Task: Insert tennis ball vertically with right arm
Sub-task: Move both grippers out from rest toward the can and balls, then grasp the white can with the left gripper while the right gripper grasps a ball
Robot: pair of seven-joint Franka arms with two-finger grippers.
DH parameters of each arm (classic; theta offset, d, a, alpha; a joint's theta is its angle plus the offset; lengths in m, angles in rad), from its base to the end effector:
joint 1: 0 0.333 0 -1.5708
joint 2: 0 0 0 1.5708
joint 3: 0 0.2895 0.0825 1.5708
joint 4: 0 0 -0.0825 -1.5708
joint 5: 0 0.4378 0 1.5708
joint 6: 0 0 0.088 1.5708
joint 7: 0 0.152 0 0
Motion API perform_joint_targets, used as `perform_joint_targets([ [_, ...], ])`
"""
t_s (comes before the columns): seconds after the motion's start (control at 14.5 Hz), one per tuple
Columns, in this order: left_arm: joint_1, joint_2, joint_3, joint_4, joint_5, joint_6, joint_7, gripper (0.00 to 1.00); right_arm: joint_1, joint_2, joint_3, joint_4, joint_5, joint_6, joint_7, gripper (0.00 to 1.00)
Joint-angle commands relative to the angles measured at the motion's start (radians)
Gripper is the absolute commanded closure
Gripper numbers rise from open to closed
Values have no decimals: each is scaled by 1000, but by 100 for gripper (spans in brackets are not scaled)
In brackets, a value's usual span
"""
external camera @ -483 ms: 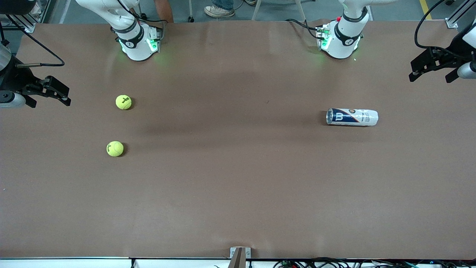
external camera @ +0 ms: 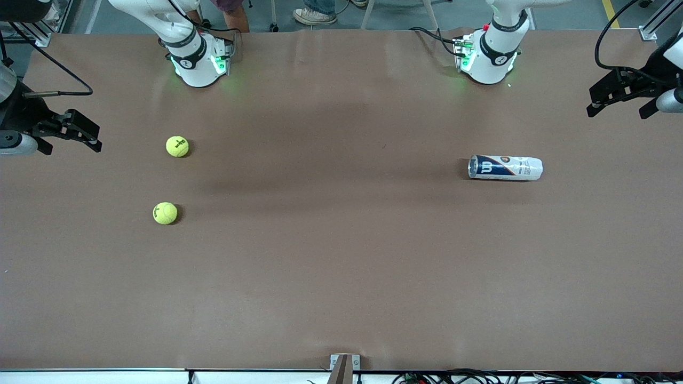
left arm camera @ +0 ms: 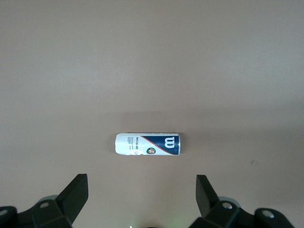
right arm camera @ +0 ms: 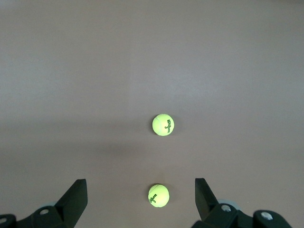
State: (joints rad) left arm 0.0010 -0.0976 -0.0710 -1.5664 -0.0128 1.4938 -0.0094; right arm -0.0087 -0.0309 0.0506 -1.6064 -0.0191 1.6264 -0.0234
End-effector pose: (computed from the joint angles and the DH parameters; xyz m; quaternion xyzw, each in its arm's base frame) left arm 0.5712 -0.0438 0.6059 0.9994 -0.0307 0.0123 0.0034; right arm 0.6069 0.0230 0.5580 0.9991 0.0329 0.0255 0.0101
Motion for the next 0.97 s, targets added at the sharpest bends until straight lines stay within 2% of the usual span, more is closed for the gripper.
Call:
perform_joint_targets([
  [0.0,4,4,-3,-3,-13,3,-14,0,-2,2,2,2,-10,-5,-10,0],
  [0.14,5,30,-1,-9,-3,5,-38,0,-5,8,2,2,-10,-2,-10,0],
  [0.34,4,79,-4,-24,10,29,-206,0,-4,9,0,6,-18,-6,-13,0],
  [0.55,2,79,-7,-105,40,97,-393,0,-10,37,-1,-1,-19,-11,-9,0],
  [0.9,-1,70,-62,-265,132,219,-766,0,-46,34,-5,-153,-16,12,-6,0],
])
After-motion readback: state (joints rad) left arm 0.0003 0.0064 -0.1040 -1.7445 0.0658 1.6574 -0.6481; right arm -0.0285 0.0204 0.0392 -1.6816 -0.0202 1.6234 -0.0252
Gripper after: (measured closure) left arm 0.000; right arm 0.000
